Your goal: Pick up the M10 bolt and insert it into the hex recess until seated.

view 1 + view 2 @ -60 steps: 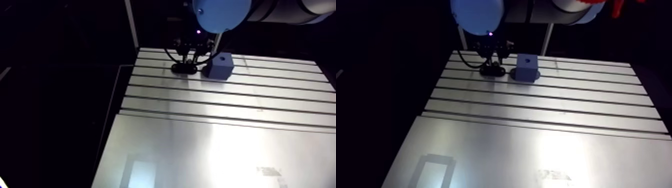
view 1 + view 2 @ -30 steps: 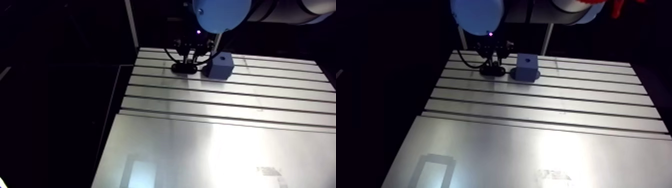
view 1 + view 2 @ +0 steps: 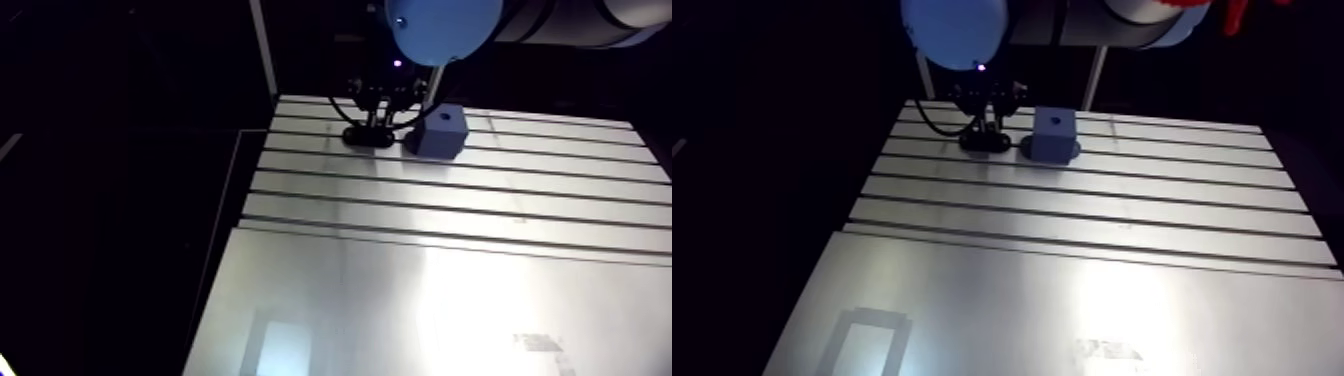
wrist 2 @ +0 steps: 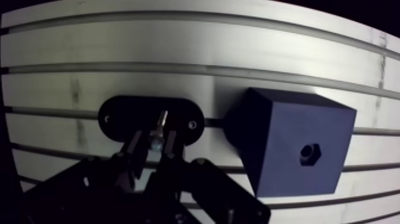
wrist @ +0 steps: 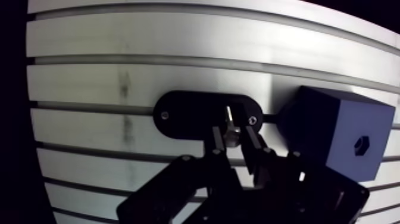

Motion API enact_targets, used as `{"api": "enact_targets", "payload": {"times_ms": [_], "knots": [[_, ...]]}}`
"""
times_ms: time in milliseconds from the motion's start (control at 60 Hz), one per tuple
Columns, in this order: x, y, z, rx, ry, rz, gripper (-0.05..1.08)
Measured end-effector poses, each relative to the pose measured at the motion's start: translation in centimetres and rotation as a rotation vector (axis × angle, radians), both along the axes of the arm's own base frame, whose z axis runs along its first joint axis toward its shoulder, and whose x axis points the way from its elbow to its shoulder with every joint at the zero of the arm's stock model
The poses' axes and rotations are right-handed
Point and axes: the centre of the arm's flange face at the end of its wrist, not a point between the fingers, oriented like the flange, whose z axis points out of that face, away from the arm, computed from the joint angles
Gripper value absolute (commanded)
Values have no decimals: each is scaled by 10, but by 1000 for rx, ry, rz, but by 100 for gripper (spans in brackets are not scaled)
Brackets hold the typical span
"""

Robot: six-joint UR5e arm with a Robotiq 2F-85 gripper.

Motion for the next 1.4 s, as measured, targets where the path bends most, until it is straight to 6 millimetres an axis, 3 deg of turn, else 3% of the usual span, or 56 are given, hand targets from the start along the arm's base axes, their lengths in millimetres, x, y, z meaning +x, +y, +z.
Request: {"api": "enact_targets", "payload": {"times_ms": [783,1400], "knots": [[-2,2,13,-7,22,-4,74],[2,1,61,-8,56,29,75]]}}
